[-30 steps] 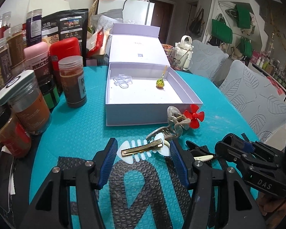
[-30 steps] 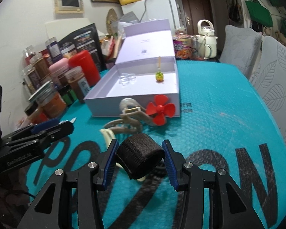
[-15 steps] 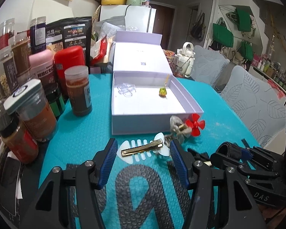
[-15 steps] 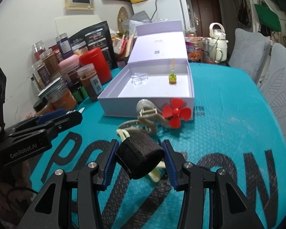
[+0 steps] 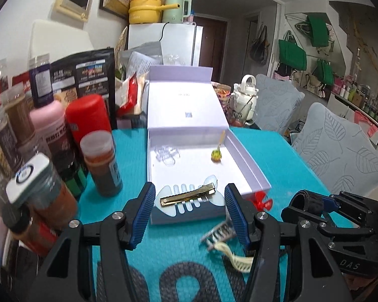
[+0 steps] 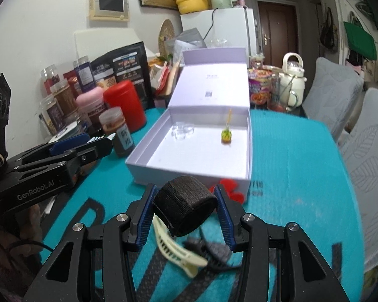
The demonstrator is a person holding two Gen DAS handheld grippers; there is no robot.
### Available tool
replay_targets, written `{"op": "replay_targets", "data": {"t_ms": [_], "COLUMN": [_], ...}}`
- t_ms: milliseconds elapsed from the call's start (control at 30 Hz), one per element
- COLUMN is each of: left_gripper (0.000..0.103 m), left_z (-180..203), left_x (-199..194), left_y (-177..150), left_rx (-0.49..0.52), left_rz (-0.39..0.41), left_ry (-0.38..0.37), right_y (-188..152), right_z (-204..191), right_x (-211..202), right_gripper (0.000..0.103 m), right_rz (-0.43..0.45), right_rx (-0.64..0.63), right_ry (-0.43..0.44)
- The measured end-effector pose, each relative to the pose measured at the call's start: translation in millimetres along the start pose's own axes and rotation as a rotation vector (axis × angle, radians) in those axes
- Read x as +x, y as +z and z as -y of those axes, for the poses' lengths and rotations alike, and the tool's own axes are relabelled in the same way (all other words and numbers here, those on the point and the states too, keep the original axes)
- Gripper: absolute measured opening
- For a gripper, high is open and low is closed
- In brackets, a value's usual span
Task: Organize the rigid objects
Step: 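Carry the fish clip and black roll with both tools over the white box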
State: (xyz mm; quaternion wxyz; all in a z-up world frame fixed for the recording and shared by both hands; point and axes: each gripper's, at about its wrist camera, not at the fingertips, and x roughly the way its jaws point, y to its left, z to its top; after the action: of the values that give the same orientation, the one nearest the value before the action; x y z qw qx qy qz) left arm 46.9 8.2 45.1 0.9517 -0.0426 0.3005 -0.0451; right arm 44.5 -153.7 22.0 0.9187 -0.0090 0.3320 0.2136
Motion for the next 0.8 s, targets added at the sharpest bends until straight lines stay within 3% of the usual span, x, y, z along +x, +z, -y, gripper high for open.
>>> {"op": "replay_targets", "data": {"t_ms": [800], "left_gripper": [0.057], "left_z": [0.3], "left_x": [44.3], "left_y": [75.3], "left_rx": [0.022], "left_rz": [0.078], "left_ry": [-0.009], "right_y": [80.6], "right_z": [23.4], "right_x": [38.6], "right_gripper": [0.046], "right_rz": [0.042], "right_rx": [-0.050], "right_ry": [-0.001]}}
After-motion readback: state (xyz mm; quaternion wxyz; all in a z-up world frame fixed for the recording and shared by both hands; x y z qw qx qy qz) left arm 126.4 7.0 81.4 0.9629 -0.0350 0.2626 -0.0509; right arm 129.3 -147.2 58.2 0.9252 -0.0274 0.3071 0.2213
